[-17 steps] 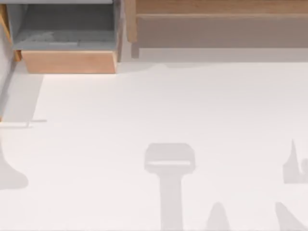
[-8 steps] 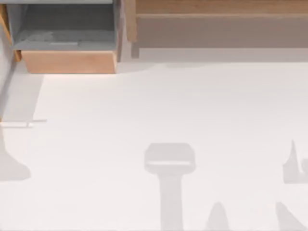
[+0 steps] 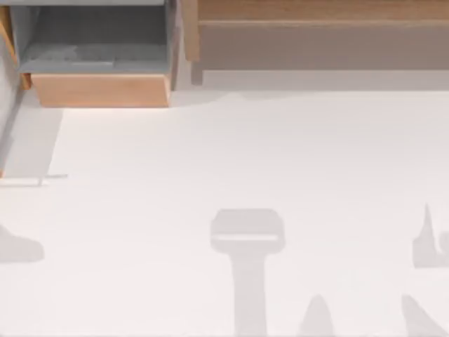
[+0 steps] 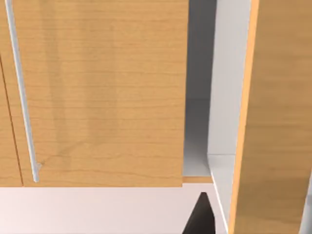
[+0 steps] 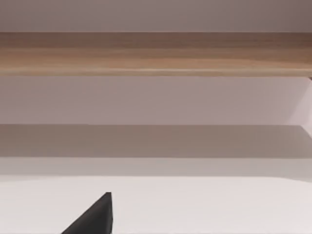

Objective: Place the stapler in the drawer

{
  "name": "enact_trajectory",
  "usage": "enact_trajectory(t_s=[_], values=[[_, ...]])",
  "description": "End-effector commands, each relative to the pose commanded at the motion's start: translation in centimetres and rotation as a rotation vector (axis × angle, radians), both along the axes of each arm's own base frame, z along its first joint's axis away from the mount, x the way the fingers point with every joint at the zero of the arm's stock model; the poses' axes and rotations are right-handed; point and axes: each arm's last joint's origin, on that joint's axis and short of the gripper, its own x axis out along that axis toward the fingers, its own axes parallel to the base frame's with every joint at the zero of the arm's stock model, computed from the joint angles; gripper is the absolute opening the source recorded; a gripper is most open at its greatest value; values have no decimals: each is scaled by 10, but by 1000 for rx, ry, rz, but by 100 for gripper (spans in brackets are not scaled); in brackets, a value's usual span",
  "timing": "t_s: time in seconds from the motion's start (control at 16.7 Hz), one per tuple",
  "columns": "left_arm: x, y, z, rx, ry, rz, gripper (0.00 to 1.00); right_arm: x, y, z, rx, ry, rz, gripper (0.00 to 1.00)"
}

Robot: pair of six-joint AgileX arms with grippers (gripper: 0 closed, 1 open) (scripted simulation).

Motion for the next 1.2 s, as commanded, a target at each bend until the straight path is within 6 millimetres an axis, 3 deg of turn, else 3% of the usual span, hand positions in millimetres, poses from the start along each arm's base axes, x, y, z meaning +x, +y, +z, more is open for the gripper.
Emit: enact_trajectory(t_s=[0.18, 0.24, 0.78, 1.2], values=[[0, 0, 0, 0, 0, 0, 2, 0, 0, 0, 0, 0, 0, 100], [0, 0, 0, 0, 0, 0, 0, 0, 0, 0, 0, 0, 0, 100], [0, 0, -4, -16, 16, 1, 0, 0, 0, 0, 0, 0, 0, 100], [52, 0, -4, -17, 17, -3, 0, 0, 0, 0, 0, 0, 0, 100]])
